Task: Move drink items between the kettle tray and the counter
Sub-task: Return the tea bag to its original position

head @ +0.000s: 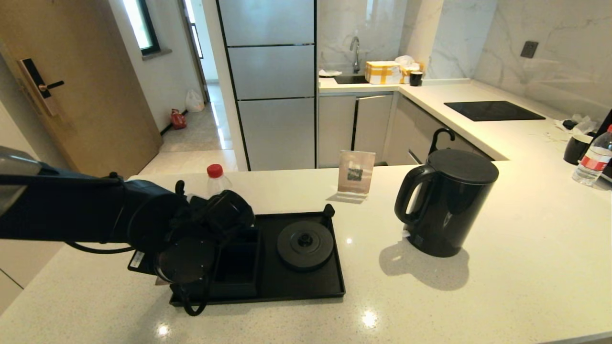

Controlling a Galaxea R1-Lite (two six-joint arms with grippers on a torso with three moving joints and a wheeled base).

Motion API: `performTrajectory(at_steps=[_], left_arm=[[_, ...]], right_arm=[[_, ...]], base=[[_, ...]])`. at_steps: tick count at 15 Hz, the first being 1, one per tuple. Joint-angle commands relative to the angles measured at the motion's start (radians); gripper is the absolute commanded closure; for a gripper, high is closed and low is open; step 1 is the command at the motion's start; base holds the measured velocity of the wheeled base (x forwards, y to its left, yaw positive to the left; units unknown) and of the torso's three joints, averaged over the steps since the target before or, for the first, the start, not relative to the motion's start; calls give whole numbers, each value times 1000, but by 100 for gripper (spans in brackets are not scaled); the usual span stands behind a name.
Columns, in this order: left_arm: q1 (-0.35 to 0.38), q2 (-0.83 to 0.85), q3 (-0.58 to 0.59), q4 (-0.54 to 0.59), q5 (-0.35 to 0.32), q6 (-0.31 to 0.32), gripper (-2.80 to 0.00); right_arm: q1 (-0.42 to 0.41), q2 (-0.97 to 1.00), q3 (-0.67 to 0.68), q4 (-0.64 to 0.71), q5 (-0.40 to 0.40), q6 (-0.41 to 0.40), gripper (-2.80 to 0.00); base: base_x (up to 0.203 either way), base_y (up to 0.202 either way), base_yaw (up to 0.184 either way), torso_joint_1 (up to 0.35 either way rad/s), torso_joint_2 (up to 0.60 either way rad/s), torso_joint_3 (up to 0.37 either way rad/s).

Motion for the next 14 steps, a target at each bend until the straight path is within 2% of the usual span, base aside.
performTrajectory(at_steps=[1, 14], left_arm=[[7, 21, -11, 21, 6, -8, 0], [-2, 56, -45, 13, 21, -30, 0]], right_arm=[[0, 1, 0, 0, 0, 0, 0], [0, 1, 0, 0, 0, 0, 0]], base=[[0, 0, 0, 0, 0, 0], [0, 0, 0, 0, 0, 0]])
